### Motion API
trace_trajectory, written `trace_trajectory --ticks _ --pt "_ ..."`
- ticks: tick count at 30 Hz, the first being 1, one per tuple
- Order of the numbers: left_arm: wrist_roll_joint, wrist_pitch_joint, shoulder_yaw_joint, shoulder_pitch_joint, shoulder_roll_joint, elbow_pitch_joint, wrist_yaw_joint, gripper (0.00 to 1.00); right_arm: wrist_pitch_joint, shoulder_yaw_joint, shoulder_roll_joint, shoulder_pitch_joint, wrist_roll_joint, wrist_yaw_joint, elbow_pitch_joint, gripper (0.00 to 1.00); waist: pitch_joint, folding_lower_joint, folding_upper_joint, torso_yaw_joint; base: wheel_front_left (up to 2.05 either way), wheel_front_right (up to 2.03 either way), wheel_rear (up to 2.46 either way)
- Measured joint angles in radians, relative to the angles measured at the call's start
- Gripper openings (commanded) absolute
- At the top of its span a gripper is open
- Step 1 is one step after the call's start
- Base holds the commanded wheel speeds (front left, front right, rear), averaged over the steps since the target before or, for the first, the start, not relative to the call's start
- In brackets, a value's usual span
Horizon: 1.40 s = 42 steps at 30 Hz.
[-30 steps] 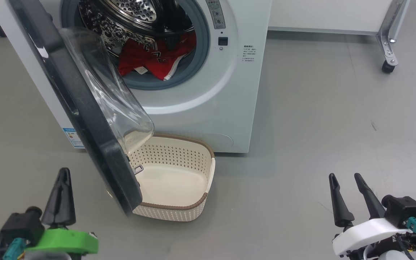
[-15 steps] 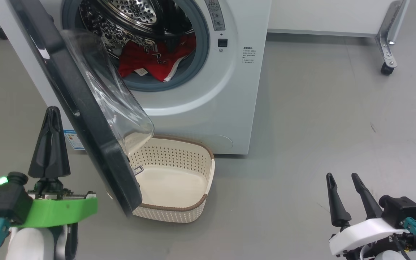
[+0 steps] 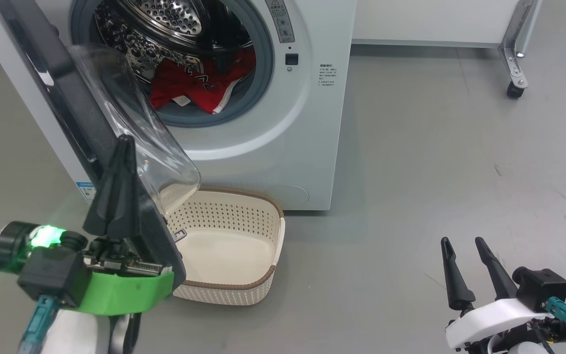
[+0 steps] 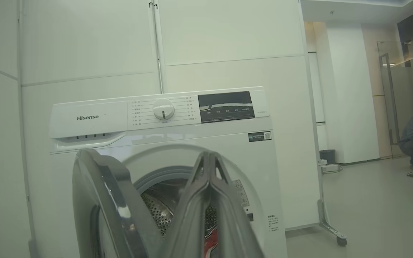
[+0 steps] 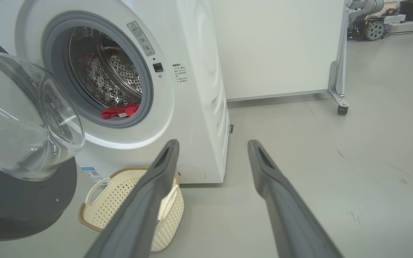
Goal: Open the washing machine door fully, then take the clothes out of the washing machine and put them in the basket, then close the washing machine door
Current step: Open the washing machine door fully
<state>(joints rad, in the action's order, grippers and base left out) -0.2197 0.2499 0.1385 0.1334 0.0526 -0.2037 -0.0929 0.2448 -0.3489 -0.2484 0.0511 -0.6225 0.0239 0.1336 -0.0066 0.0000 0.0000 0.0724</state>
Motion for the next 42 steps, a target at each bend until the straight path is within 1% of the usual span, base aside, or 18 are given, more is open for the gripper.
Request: trace_trajectory --ticks 3,4,5,9,17,19,24,27,33,42 --pt "0.000 -0.022 0.040 -0.002 0.000 0.004 -0.002 0.00 0.000 0.001 0.004 0.000 0.000 -0.005 0.003 1.00 -0.001 0.0000 0.0000 -0.005 0.00 0.00 0.00" --pt "0.000 -0.022 0.040 -0.002 0.000 0.004 -0.002 0.00 0.000 0.001 0.004 0.000 0.000 -0.005 0.003 1.00 -0.001 0.0000 0.0000 -0.005 0.00 0.00 0.00" --pt "0.000 -0.039 0.071 -0.006 0.000 0.017 -0.010 0.00 0.000 0.002 0.007 0.000 0.000 -0.005 0.003 1.00 -0.001 0.0000 0.0000 -0.008 0.00 0.00 0.00" --pt "-0.002 -0.075 0.125 -0.035 0.000 0.059 -0.014 0.00 0.000 0.006 0.011 0.000 0.001 -0.008 0.005 1.00 0.001 0.0000 0.0000 -0.014 0.00 0.00 0.00" --pt "-0.007 -0.126 0.168 -0.086 0.001 0.175 -0.018 0.00 0.000 0.008 0.019 0.000 0.009 -0.015 0.010 1.00 0.010 0.0000 0.0001 -0.022 0.00 0.00 0.00" --pt "-0.008 -0.138 0.167 -0.094 0.001 0.197 -0.018 0.00 0.000 0.002 0.023 -0.002 0.010 -0.023 0.017 1.00 0.012 0.0000 0.0000 -0.027 0.00 0.00 0.00" --pt "-0.014 -0.158 0.156 -0.097 0.000 0.241 -0.016 0.00 0.000 0.013 0.029 -0.002 0.011 -0.023 0.021 1.00 0.016 0.0000 0.0000 -0.045 0.00 0.00 0.00" --pt "-0.025 -0.158 0.126 -0.097 0.000 0.265 0.006 0.00 0.000 0.011 0.030 -0.002 0.017 -0.026 0.029 1.00 0.018 0.0000 0.0000 -0.054 0.00 0.00 0.00" --pt "-0.036 -0.166 0.091 -0.093 0.000 0.313 0.036 0.00 0.001 0.023 0.032 -0.002 0.018 -0.029 0.029 1.00 0.024 0.0000 0.0000 -0.062 0.00 0.00 0.00" --pt "-0.060 -0.163 0.062 -0.076 -0.002 0.357 0.058 0.00 0.005 0.038 0.045 -0.002 0.017 -0.040 0.035 1.00 0.028 0.0000 0.0000 -0.057 0.00 0.00 0.00"
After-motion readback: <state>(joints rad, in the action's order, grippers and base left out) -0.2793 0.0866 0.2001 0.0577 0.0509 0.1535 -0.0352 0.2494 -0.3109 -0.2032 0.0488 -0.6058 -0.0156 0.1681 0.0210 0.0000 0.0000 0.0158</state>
